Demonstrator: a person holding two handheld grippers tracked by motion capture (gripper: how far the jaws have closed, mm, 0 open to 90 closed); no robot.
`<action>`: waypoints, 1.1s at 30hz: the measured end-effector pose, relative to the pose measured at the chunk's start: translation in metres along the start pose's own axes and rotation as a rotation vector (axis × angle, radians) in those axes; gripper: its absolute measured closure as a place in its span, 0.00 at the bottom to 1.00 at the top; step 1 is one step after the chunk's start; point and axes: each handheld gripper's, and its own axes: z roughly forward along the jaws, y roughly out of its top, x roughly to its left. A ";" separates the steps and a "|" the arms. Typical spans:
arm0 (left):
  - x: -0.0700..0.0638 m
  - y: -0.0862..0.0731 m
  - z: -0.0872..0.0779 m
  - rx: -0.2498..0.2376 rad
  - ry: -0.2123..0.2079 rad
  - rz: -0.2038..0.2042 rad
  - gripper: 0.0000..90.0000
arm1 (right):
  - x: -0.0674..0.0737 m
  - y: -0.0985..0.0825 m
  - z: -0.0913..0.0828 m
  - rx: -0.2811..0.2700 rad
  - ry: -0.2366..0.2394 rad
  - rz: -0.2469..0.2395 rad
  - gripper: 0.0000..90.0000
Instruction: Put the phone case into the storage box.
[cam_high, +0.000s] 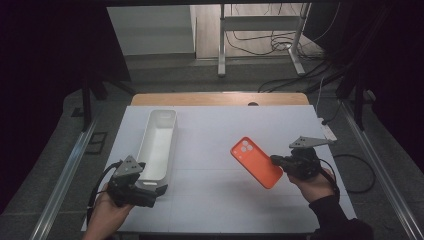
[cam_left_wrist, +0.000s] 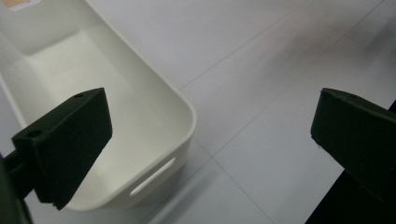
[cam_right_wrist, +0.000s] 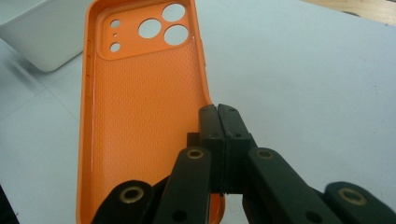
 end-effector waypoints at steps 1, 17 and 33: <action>0.000 0.002 0.002 0.000 -0.003 0.000 0.00 | 0.000 0.000 0.000 -0.003 0.000 -0.004 0.99; -0.003 0.025 0.021 -0.015 -0.073 -0.020 0.00 | 0.005 0.004 -0.001 -0.034 -0.001 -0.017 0.99; -0.005 0.044 0.043 0.000 -0.136 -0.051 0.00 | 0.008 0.006 -0.003 -0.060 -0.005 -0.021 0.99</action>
